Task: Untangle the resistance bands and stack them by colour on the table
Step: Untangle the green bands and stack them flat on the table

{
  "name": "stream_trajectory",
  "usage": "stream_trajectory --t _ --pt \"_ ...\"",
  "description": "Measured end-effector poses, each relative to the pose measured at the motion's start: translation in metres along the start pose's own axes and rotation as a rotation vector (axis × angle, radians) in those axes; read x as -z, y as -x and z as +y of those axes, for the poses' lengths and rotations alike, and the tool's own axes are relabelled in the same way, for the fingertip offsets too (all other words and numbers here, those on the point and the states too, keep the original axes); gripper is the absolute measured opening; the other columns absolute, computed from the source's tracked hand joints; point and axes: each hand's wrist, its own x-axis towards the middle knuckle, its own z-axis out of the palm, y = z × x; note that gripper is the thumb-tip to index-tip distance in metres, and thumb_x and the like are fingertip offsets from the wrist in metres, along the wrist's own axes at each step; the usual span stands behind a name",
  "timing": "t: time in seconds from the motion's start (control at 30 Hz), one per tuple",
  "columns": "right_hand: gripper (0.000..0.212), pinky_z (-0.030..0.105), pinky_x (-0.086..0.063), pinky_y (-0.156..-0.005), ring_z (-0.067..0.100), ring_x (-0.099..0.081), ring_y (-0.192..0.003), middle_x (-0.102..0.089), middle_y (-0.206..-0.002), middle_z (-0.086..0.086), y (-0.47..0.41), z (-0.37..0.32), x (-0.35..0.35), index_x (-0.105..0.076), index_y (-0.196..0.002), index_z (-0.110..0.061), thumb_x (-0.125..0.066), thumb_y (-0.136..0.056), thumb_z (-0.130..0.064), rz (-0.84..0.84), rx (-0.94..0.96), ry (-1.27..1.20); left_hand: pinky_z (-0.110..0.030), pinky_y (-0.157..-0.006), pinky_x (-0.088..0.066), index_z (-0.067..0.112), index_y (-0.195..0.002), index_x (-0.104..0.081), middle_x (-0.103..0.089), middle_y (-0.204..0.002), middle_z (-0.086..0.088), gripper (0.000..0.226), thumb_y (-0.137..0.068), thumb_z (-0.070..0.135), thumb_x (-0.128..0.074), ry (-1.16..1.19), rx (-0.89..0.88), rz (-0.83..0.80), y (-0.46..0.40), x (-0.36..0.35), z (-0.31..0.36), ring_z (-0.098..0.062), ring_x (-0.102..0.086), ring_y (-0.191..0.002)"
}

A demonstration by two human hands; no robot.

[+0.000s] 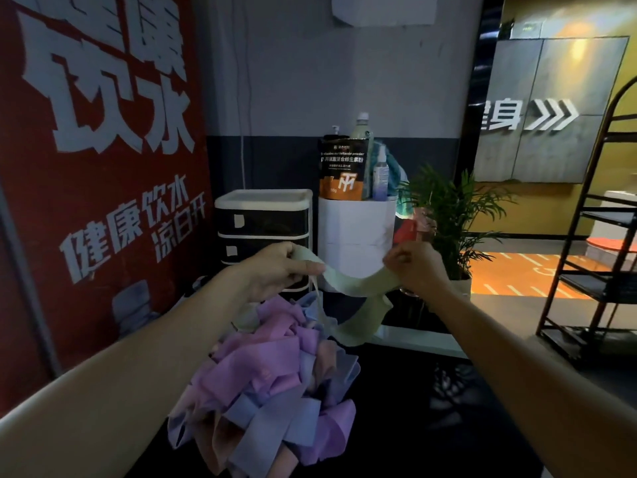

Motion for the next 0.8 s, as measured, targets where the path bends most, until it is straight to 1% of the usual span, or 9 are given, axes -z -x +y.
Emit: stream_trajectory --t 0.07,0.17,0.27,0.37,0.47,0.53,0.6,0.67,0.8 --pt "0.011 0.014 -0.035 -0.068 0.016 -0.059 -0.085 -0.069 -0.093 0.009 0.008 0.002 -0.005 -0.071 -0.087 0.001 -0.060 -0.085 -0.002 -0.069 0.040 0.045 -0.013 -0.067 -0.052 0.009 -0.080 -0.058 -0.067 -0.076 -0.001 0.008 -0.083 0.003 -0.062 0.178 0.007 -0.008 0.005 -0.007 0.005 -0.008 -0.063 -0.076" --pt "0.014 0.013 -0.039 -0.065 0.012 -0.058 -0.085 -0.068 -0.095 0.004 0.019 0.002 -0.009 -0.071 -0.092 -0.004 -0.062 -0.088 -0.012 -0.221 0.049 0.095 -0.013 -0.057 -0.051 0.007 -0.080 -0.061 -0.065 -0.075 -0.004 0.014 -0.092 0.011 -0.054 0.391 0.017 0.066 0.005 -0.013 0.006 -0.009 -0.059 -0.072" --pt "0.017 0.016 -0.043 -0.075 0.014 -0.063 -0.094 -0.070 -0.103 0.006 0.021 -0.007 -0.008 -0.070 -0.095 -0.004 -0.062 -0.088 -0.017 -0.233 0.091 0.028 -0.015 -0.056 -0.053 0.002 -0.079 -0.059 -0.059 -0.079 -0.009 0.021 -0.095 0.004 -0.046 0.373 0.030 0.131 0.004 -0.018 0.006 -0.012 -0.057 -0.073" --pt "0.028 0.003 -0.042 -0.071 0.013 -0.060 -0.095 -0.064 -0.110 0.004 0.026 -0.032 -0.003 -0.063 -0.111 -0.005 -0.062 -0.089 -0.022 -0.215 0.185 -0.187 -0.014 -0.059 -0.055 0.000 -0.079 -0.058 -0.059 -0.077 -0.010 0.021 -0.094 -0.001 -0.044 0.295 0.009 0.109 0.004 -0.027 0.006 -0.013 -0.058 -0.072" --pt "0.042 0.008 -0.047 -0.070 0.010 -0.058 -0.094 -0.055 -0.113 -0.002 0.031 -0.053 -0.004 -0.057 -0.120 -0.014 -0.070 -0.082 -0.026 -0.290 0.288 -0.135 -0.014 -0.060 -0.055 0.000 -0.080 -0.059 -0.066 -0.068 -0.007 0.021 -0.094 0.000 -0.045 0.289 -0.026 0.093 0.005 -0.036 0.010 -0.009 -0.064 -0.064" --pt "0.039 0.009 -0.045 -0.068 0.011 -0.056 -0.091 -0.054 -0.113 0.001 0.031 -0.056 -0.010 -0.060 -0.115 -0.014 -0.072 -0.079 -0.019 -0.252 0.337 -0.066 -0.015 -0.062 -0.056 0.001 -0.083 -0.061 -0.067 -0.072 -0.007 0.019 -0.095 0.005 -0.047 0.316 -0.025 0.088 0.005 -0.040 0.013 -0.009 -0.065 -0.066" --pt "0.024 0.007 -0.043 -0.067 0.014 -0.058 -0.086 -0.060 -0.108 0.005 0.029 -0.054 -0.012 -0.063 -0.108 -0.011 -0.066 -0.084 -0.011 -0.144 0.342 -0.067 -0.018 -0.066 -0.055 0.004 -0.089 -0.061 -0.066 -0.079 -0.007 0.016 -0.096 0.012 -0.049 0.310 -0.010 0.085 0.006 -0.042 0.016 -0.010 -0.064 -0.071" --pt "0.015 0.014 -0.044 -0.068 0.016 -0.058 -0.080 -0.065 -0.098 0.006 0.027 -0.051 -0.010 -0.066 -0.102 -0.007 -0.059 -0.089 -0.008 -0.069 0.325 -0.079 -0.021 -0.071 -0.055 0.009 -0.093 -0.059 -0.066 -0.080 -0.006 0.014 -0.097 0.015 -0.048 0.246 -0.019 0.106 0.005 -0.041 0.016 -0.010 -0.065 -0.072" --pt "0.017 0.049 -0.053 -0.074 0.031 -0.057 -0.069 -0.059 -0.071 0.013 0.023 -0.039 -0.005 -0.063 -0.081 0.002 -0.056 -0.090 -0.009 -0.019 0.243 -0.129 -0.025 -0.076 -0.049 0.016 -0.099 -0.055 -0.061 -0.092 -0.003 0.007 -0.093 0.015 -0.056 -0.008 -0.143 0.176 0.003 -0.035 0.008 -0.011 -0.058 -0.082"
